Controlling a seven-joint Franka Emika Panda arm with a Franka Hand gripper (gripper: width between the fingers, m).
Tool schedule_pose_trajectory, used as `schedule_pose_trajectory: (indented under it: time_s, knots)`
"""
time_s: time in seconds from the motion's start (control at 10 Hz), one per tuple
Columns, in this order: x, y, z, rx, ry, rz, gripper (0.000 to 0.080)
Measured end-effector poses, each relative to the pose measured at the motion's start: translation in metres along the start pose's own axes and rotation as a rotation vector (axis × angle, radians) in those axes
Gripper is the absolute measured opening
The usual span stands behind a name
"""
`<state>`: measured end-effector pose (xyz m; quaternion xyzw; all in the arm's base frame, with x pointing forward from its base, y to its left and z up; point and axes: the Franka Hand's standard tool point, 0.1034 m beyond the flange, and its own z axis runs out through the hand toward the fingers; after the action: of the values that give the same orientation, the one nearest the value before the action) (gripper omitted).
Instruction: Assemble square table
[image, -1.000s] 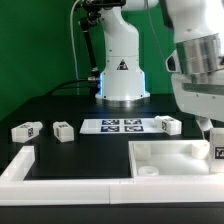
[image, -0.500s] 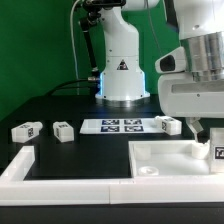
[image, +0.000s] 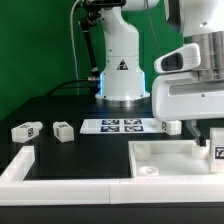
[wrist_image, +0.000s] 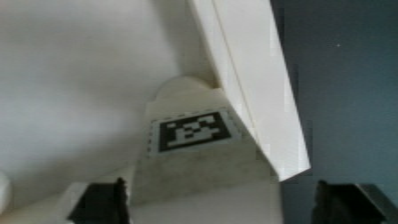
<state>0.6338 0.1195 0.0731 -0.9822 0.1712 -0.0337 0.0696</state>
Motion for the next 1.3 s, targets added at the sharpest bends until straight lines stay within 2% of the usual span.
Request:
schedule_pose_trajectory:
  time_s: [0.1, 0.2, 0.4, 0.7, 0.9, 1.1, 1.3]
  knots:
    - [-0.0002, -0.0001, 0.0002, 0.001, -0.001, 0.039, 0.0427]
    - [0.0001, 0.0042, 0.0010, -0.005, -0.001, 0.139, 0.0301]
    - [0.0002, 0.0054, 0.0012, -0.006, -0.001, 0.239, 0.0299]
    - [-0.0003, 0.0076, 0.0010, -0.007, -0.012, 0.610, 0.0298]
    - [-0.0031, 0.0053, 0.0024, 0.032, -0.054, 1.014, 0.0297]
    - [-0.0035, 0.0005, 0.0039, 0.064, -0.089, 1.297, 0.0297]
    - [-0.0054, -0.0015, 0.0049, 0.061, -0.093, 1.428, 0.0297]
